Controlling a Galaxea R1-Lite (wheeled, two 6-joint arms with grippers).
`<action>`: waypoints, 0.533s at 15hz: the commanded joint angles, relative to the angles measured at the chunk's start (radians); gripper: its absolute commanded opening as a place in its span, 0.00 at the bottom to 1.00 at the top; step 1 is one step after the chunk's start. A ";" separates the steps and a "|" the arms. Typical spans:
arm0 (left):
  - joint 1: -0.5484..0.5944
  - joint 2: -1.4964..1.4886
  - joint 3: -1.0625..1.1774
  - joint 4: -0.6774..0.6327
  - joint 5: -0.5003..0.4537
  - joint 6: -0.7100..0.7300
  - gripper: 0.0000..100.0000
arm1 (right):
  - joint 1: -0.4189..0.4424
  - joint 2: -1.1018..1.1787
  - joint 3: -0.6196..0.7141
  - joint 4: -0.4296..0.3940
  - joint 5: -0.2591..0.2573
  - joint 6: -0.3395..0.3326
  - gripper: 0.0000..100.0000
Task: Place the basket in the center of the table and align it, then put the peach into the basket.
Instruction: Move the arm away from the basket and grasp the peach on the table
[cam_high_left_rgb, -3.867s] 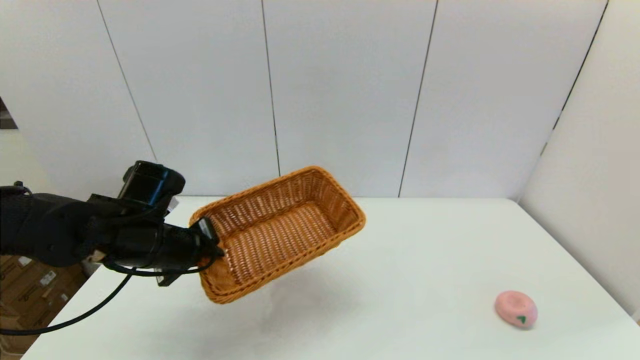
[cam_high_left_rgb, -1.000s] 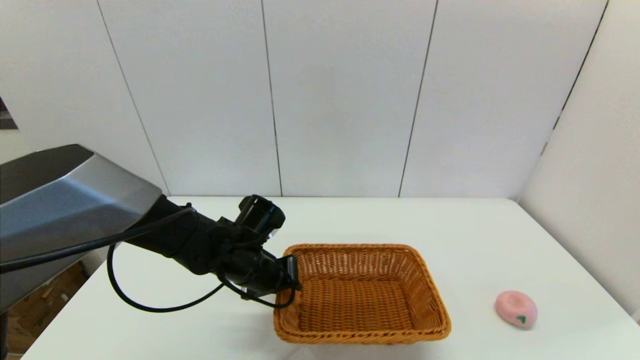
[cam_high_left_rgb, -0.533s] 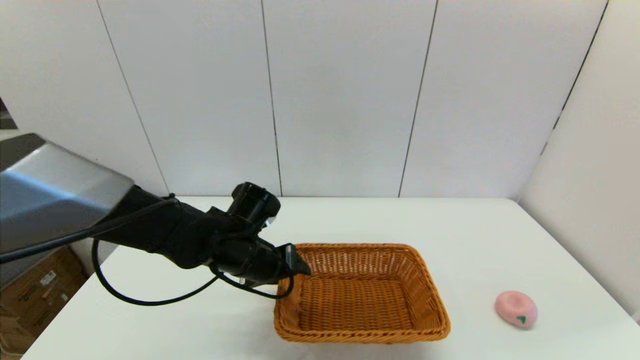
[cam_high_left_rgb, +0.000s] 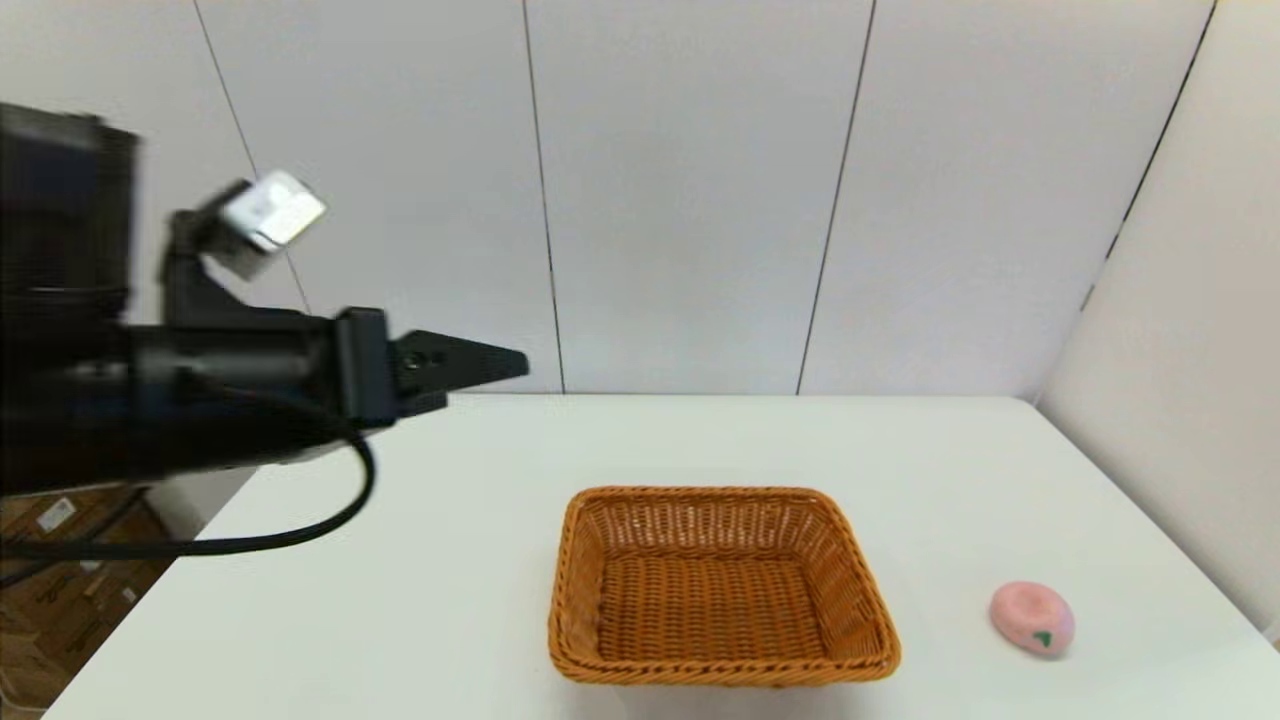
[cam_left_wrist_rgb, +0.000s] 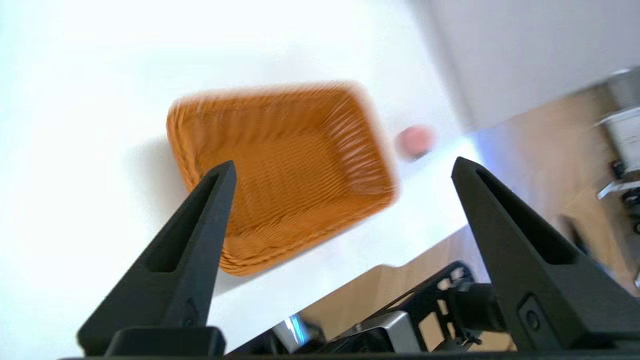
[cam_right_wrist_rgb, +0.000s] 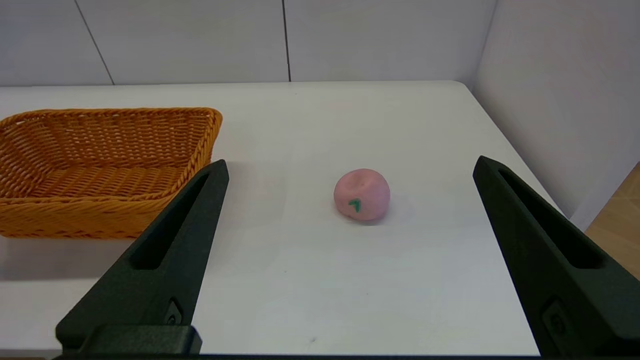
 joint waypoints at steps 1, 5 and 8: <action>0.191 -0.511 0.194 0.028 0.081 0.226 1.00 | 0.000 0.000 0.000 -0.001 0.000 0.000 1.00; 0.409 -0.714 0.311 0.029 0.134 0.303 1.00 | 0.000 0.000 0.000 0.000 0.000 0.000 1.00; 0.481 -0.881 0.470 0.028 0.138 0.361 1.00 | 0.000 0.001 0.000 -0.001 0.000 0.000 1.00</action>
